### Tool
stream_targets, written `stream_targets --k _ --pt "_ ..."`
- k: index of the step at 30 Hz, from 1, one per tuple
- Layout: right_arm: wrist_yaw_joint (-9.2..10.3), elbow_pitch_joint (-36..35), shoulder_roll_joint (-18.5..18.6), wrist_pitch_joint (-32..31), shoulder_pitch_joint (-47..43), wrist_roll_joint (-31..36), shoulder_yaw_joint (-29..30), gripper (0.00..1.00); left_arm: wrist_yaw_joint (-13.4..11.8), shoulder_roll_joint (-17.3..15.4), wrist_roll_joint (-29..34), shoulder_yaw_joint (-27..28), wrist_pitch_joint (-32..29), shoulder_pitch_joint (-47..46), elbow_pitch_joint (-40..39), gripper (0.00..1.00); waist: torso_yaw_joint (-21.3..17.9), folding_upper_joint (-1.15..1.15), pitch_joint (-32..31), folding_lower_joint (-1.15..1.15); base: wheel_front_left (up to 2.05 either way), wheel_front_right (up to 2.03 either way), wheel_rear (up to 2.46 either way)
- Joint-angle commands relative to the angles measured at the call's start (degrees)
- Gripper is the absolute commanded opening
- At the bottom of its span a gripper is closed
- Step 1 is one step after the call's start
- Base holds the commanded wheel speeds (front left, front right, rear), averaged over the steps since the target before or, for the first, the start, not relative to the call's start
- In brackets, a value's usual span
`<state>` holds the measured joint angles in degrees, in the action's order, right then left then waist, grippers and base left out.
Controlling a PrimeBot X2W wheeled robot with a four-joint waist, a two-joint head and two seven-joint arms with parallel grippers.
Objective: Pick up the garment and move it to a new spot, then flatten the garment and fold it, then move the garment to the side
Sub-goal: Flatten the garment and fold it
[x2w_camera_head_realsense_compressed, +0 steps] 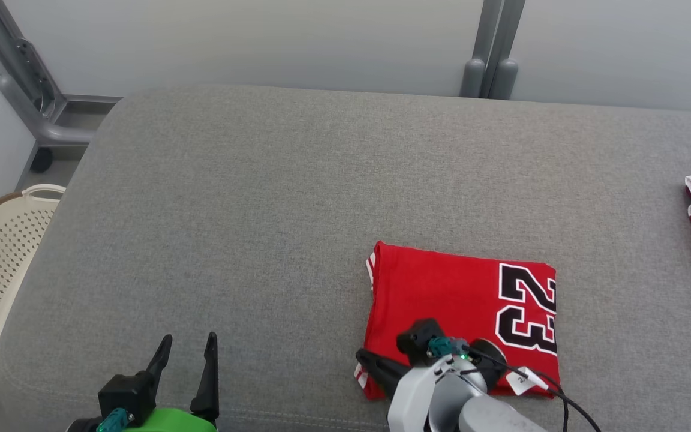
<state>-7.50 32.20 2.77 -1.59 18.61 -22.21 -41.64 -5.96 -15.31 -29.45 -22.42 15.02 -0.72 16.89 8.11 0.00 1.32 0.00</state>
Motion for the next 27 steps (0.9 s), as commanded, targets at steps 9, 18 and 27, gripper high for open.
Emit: stream_targets --k 9,18,27 --pt "0.03 -2.77 0.44 -2.55 2.19 1.63 10.02 1.00 -0.59 -0.70 -0.24 0.85 0.15 0.88 -0.82 1.00 -1.23 0.00 -0.73 0.00 0.00 0.00 0.00" --pt "0.02 -11.96 1.65 -11.48 -5.08 9.28 30.73 1.00 -0.81 -1.01 0.15 1.17 0.15 1.54 -1.55 1.00 -3.07 0.00 -1.51 0.00 0.00 0.00 0.00" --pt "0.02 -21.46 0.35 -19.52 -13.34 12.86 44.73 1.00 -0.99 -1.40 0.24 0.98 0.13 1.19 -2.41 1.00 -4.46 0.00 -0.60 0.00 0.00 0.00 0.00"
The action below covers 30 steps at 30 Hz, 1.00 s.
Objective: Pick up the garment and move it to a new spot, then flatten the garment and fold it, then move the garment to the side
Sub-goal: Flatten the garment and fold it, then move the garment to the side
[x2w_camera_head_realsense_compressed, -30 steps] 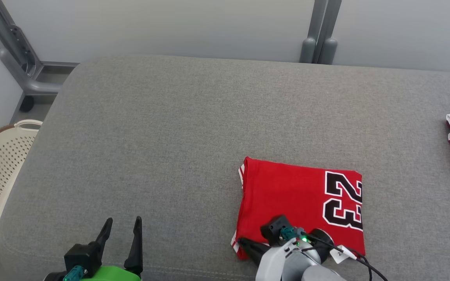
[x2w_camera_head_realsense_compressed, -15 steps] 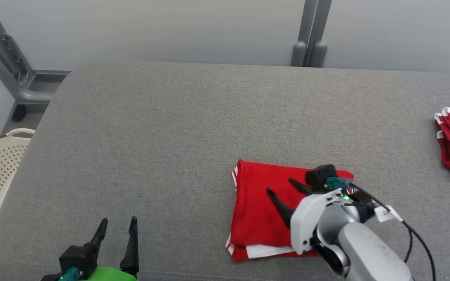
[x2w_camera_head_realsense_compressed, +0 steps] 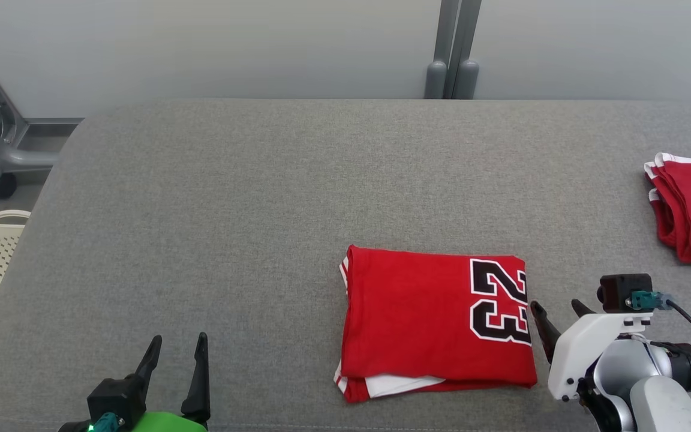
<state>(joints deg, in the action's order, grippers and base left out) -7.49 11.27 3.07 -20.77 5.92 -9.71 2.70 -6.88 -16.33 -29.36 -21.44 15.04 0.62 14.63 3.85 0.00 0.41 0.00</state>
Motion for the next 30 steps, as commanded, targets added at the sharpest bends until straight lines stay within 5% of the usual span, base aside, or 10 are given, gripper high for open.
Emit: stream_targets --k 1,19,20,23,26,30 --pt "0.01 -0.78 -0.02 -0.77 -1.02 0.52 0.85 1.00 0.02 -0.39 0.14 -0.04 0.11 -0.29 -0.16 1.00 -0.25 0.00 0.48 0.00 0.00 0.00 0.00" --pt "0.01 12.66 -0.06 1.08 4.67 -6.04 1.86 1.00 0.76 -0.99 1.23 -1.67 -0.51 -4.08 -0.02 1.00 3.74 0.00 5.45 0.00 0.00 0.00 0.00" --pt "0.01 13.69 -0.06 0.91 4.96 -6.21 2.13 0.95 0.84 -0.95 1.25 -1.82 -0.58 -4.22 0.04 1.00 4.13 0.00 5.50 0.00 0.00 0.00 0.00" --pt "0.02 16.60 -0.13 0.69 5.47 -6.44 3.04 0.42 0.89 -0.91 1.20 -2.03 -0.60 -4.38 0.21 1.00 5.08 0.00 5.56 0.00 0.00 0.00 0.00" --pt "0.02 18.75 -0.23 1.15 6.31 -6.29 3.24 0.00 0.81 -1.16 1.08 -2.00 -0.56 -4.34 0.31 1.00 5.60 0.00 5.56 0.00 0.00 0.00 0.00" --pt "0.05 20.33 -0.11 1.87 8.21 -5.12 3.23 0.00 0.58 -1.29 0.89 -1.95 -0.49 -4.22 0.25 1.00 5.84 0.00 5.48 0.00 0.00 0.00 0.00"
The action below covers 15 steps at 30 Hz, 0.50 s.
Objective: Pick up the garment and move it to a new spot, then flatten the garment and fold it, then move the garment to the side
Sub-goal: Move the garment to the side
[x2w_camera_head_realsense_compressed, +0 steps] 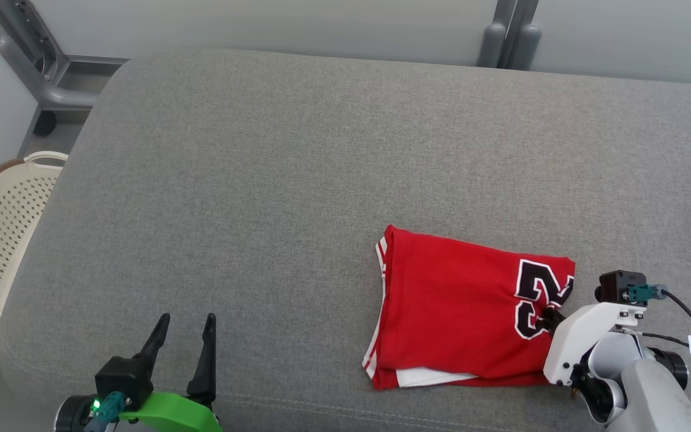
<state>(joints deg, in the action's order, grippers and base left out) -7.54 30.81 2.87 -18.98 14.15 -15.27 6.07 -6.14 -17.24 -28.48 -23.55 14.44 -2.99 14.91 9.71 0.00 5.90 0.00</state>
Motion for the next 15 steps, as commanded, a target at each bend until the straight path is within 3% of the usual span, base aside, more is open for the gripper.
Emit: stream_targets --k 1,10,15 --pt "0.11 0.85 0.00 0.27 0.71 0.85 -0.19 0.00 -0.33 -0.37 -0.02 0.21 0.11 -0.55 -0.15 1.00 -0.08 0.00 -0.02 0.00 0.00 0.00 0.00" --pt "0.10 0.00 0.11 -0.26 7.79 6.69 -2.65 0.00 -0.17 0.36 -0.04 0.06 0.35 -0.93 -0.65 1.00 -2.63 0.00 -0.06 0.00 0.00 0.00 0.00" --pt "0.11 -0.13 2.83 -0.75 13.44 9.54 -5.50 0.00 -0.24 0.17 0.39 0.19 0.48 -1.42 -0.88 1.00 -5.09 0.00 0.57 0.00 0.00 0.00 0.00"
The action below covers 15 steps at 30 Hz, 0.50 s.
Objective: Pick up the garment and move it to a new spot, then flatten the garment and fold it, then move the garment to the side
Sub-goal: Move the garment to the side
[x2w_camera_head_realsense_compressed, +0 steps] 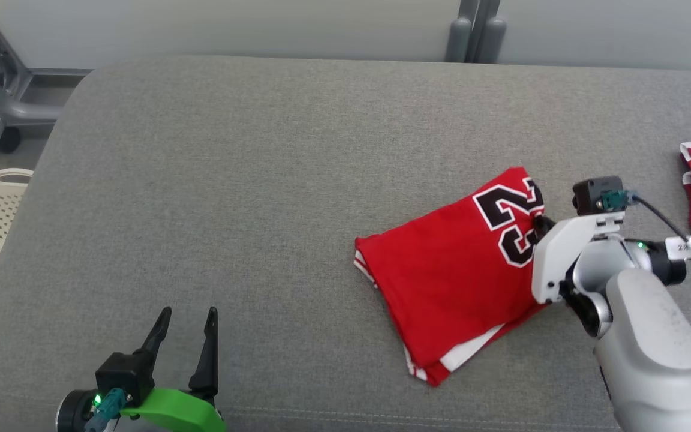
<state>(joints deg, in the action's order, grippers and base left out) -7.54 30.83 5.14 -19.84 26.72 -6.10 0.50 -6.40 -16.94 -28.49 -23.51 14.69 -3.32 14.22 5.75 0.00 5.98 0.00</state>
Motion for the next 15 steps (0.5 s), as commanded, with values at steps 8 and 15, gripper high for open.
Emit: stream_targets --k 8,15 --pt "0.11 2.91 5.55 0.26 10.80 2.68 -0.75 0.00 -0.20 -0.85 1.24 0.25 0.33 -2.48 -1.28 1.00 -5.00 0.00 2.96 0.00 0.00 0.00 0.00" --pt "0.10 6.00 8.11 1.91 17.86 3.44 0.85 0.00 -0.36 -1.84 2.36 -0.09 -0.16 -4.18 -2.66 1.00 -9.55 0.00 6.35 0.00 0.00 0.00 0.00"
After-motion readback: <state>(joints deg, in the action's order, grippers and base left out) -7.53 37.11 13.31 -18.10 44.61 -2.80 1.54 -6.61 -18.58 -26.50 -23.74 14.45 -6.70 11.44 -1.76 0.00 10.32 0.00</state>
